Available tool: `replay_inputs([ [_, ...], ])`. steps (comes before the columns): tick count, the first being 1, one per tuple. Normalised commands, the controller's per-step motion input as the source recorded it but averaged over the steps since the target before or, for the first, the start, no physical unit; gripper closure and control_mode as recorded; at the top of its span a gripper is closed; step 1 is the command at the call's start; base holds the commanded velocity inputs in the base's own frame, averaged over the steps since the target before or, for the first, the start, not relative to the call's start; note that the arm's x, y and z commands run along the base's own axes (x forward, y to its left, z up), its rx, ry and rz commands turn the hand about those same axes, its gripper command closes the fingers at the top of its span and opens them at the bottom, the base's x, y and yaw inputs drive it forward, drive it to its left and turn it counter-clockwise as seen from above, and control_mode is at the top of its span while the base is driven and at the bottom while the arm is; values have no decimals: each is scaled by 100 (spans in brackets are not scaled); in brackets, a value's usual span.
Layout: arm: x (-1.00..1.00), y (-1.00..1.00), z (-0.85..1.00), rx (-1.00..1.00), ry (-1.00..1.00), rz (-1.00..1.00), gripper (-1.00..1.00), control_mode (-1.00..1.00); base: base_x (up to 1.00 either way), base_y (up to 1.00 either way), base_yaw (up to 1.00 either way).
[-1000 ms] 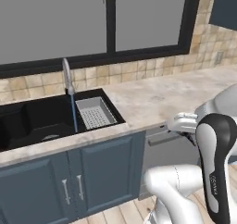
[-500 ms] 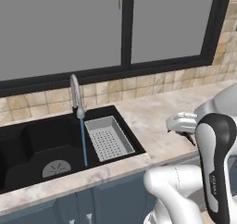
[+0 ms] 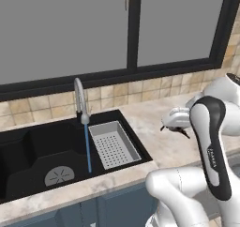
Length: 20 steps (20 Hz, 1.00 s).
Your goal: Take the fish out of the fridge, briefly rinse it in the sink, and place it on the tray next to the sink.
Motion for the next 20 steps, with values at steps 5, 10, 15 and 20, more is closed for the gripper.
replay_inputs([
  [5,67,5,-25,2,22,47,100,-100,0,0,0],
  [10,68,39,-70,0,16,39,100,-100,0,0,0],
  [15,65,46,-62,7,2,36,100,-100,0,0,0],
  [20,39,39,-10,22,-2,5,100,-100,0,0,0],
])
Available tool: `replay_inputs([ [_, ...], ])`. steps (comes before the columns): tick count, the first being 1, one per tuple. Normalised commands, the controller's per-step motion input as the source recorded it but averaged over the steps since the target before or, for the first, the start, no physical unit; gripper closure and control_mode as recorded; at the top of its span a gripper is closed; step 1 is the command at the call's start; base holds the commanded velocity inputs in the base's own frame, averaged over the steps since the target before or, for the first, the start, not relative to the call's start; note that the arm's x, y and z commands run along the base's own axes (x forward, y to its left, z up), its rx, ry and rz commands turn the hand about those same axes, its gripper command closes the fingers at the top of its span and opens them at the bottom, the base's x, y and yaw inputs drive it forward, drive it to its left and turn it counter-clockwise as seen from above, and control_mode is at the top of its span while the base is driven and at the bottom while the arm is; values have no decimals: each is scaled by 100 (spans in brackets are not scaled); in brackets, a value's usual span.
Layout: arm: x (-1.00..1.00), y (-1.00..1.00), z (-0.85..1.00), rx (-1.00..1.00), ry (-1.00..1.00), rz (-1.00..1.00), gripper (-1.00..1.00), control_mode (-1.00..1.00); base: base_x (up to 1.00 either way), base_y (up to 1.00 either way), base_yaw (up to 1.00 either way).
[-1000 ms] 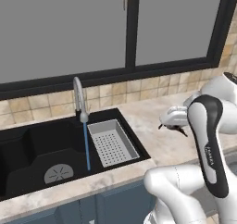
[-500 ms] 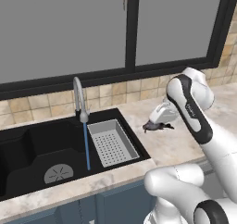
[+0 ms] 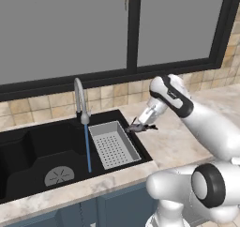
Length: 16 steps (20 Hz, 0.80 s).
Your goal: Take the fish out of the fridge, briefly rinse it in the sink, and place it on the tray next to the sink.
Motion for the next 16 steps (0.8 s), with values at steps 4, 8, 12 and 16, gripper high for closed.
replay_inputs([
  [4,50,37,-18,20,-8,7,100,-100,0,0,0],
  [8,42,37,-27,6,-5,10,100,-100,0,0,0],
  [12,27,51,-23,0,-5,12,100,-100,0,0,0],
  [16,12,75,-31,-1,-1,10,100,-100,0,0,0],
])
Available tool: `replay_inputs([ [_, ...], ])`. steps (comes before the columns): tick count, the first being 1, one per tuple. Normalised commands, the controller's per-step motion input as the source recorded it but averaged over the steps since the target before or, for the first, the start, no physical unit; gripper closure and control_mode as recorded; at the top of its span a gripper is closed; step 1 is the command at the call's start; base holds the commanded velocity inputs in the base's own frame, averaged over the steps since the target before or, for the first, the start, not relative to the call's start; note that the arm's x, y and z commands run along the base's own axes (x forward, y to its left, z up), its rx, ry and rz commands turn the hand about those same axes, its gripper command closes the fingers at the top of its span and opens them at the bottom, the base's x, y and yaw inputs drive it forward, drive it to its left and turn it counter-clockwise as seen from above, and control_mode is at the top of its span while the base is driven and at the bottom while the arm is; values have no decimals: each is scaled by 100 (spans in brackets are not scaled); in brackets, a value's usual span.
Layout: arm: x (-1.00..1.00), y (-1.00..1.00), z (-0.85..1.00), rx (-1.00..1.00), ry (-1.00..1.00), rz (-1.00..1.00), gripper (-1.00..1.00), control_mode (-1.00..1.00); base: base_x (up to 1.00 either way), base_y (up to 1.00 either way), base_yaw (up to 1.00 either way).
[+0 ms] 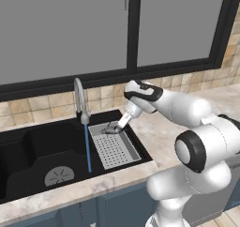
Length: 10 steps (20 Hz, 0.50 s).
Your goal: Take the fish out of the fridge, briefly rinse it in the sink, and place it on the tray next to the sink.
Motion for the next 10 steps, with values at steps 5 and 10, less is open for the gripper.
replay_inputs([
  [5,8,41,-47,-4,0,11,100,-100,0,0,0],
  [10,11,3,-25,0,-4,6,100,-100,0,0,0],
])
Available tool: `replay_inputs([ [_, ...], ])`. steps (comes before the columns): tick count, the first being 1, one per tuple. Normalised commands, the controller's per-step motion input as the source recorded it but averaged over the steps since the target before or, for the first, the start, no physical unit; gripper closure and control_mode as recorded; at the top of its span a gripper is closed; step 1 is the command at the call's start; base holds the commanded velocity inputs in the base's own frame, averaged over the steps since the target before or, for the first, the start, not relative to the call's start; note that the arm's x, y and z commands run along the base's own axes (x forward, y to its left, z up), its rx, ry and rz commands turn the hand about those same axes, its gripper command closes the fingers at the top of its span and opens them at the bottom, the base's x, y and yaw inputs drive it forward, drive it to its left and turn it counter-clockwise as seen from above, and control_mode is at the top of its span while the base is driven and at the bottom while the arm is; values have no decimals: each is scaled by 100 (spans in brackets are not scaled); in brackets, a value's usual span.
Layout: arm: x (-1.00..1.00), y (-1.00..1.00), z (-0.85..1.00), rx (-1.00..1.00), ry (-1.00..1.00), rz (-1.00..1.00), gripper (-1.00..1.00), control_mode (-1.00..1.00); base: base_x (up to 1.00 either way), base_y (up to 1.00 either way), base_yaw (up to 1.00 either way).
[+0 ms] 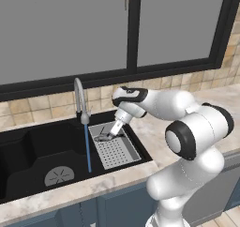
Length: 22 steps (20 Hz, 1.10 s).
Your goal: Take the fish out of the fridge, briefly rinse it in the sink, and place it on the tray next to the sink.
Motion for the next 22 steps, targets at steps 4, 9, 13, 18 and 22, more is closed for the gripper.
replay_inputs([
  [4,4,0,-8,1,-3,2,100,-100,0,0,0],
  [9,13,12,-4,0,-6,1,100,-100,0,0,0],
  [13,18,21,-1,0,-1,0,100,-100,0,0,0],
  [18,24,11,-2,0,-3,0,100,-100,0,0,0],
  [22,24,6,-2,0,-7,0,100,-100,0,0,0],
])
